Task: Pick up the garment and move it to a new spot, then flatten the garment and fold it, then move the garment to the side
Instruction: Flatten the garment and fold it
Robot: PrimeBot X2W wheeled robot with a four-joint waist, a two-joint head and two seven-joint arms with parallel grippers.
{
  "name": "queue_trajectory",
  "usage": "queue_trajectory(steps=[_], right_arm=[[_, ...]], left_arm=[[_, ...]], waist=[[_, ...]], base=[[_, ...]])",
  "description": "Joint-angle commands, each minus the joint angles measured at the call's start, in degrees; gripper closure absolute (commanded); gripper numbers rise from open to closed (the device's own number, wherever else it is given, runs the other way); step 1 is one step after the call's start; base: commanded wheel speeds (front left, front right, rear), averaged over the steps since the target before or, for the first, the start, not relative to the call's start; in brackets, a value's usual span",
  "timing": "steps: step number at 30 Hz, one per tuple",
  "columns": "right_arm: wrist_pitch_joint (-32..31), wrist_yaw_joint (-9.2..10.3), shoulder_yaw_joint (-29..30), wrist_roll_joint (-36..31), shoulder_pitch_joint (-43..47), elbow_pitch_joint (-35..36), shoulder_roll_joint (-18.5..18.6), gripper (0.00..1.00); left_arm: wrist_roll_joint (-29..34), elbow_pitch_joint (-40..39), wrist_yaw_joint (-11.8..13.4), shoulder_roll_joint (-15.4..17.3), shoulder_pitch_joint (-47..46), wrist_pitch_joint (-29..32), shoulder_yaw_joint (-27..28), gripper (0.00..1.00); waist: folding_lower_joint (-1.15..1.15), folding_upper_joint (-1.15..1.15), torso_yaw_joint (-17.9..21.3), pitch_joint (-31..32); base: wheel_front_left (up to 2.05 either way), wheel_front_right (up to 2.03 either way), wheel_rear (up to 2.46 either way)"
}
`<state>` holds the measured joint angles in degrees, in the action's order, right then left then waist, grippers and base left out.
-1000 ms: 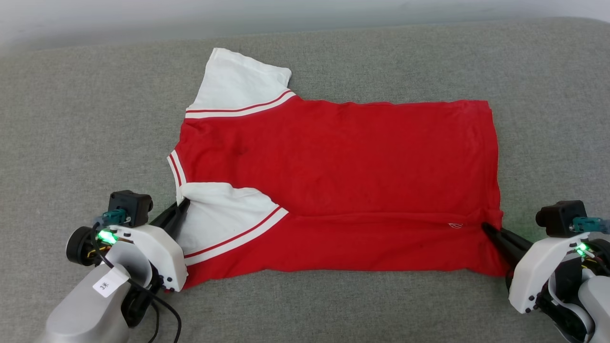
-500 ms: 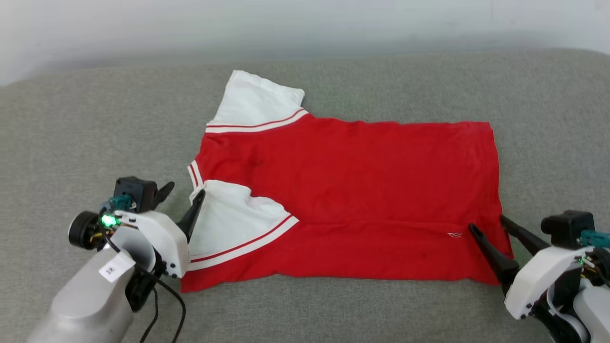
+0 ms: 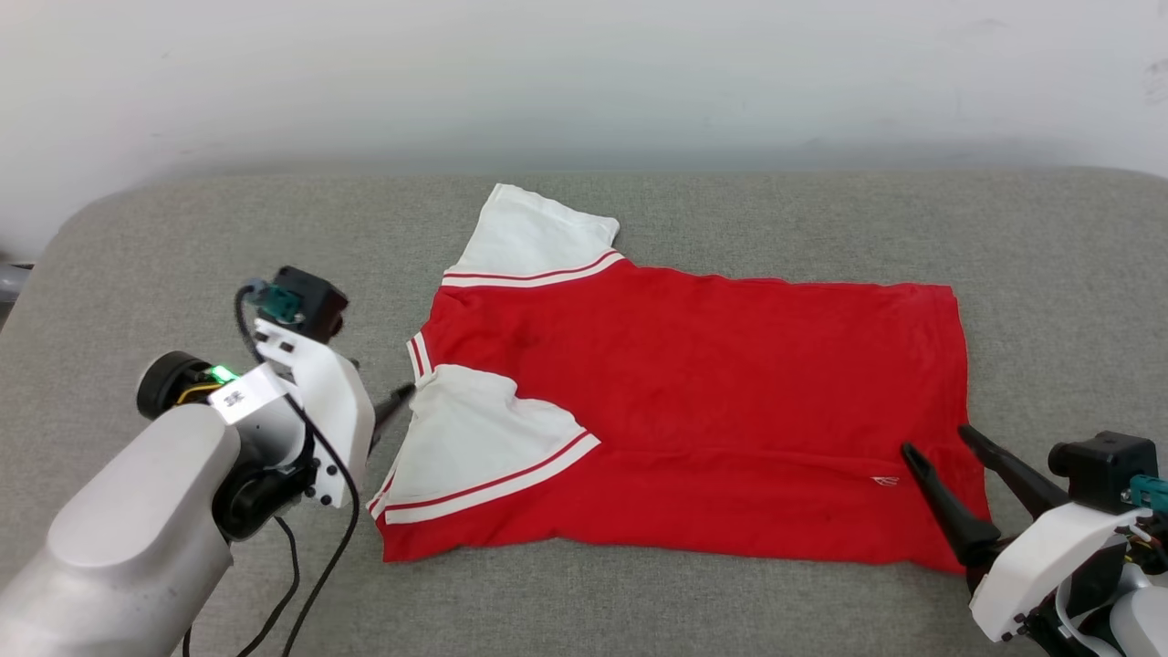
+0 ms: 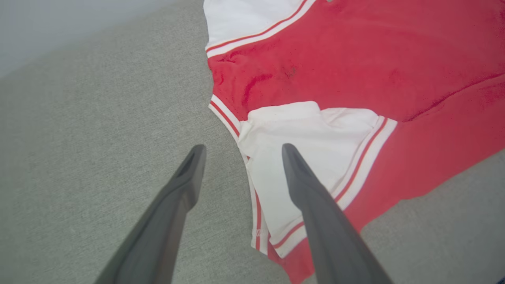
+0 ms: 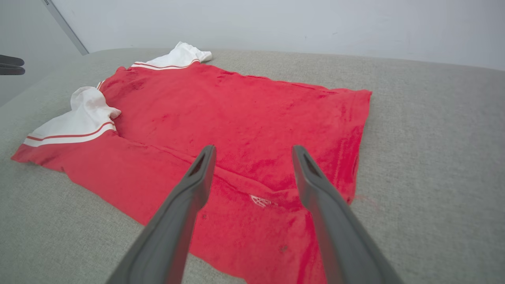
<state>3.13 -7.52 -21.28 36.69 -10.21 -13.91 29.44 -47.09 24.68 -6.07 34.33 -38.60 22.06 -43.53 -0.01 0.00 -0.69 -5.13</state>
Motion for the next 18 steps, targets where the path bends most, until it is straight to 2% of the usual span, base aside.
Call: queue_trajectory(steps=[1,5,9,18], right_arm=[[-0.42,0.06,0.71,-0.49,0.87,0.70,-0.53,0.00],[-1.45,0.06,2.08,-1.37,2.00,2.07,-1.21,0.00],[-2.33,0.06,2.93,-2.02,2.18,3.17,-1.80,0.00],[-3.48,0.06,4.01,-2.40,1.21,3.95,-2.62,0.00]], left_arm=[[-0.81,-0.85,-0.19,0.55,-1.00,2.84,-0.49,0.00],[-3.29,-2.07,-0.25,1.03,-1.88,11.92,-2.30,0.00],[-5.12,-1.64,-0.12,1.28,-1.92,18.16,-3.63,0.00],[-7.34,2.25,0.37,0.44,0.29,22.91,-5.18,0.00]], waist=[[0.01,0.00,-0.14,0.05],[0.01,0.00,-0.16,-0.22],[0.01,0.00,0.32,-0.88],[0.01,0.00,1.68,-3.26]], base=[[0.00,0.00,0.00],[0.00,0.00,0.00],[0.00,0.00,0.00],[0.00,0.00,0.00]])
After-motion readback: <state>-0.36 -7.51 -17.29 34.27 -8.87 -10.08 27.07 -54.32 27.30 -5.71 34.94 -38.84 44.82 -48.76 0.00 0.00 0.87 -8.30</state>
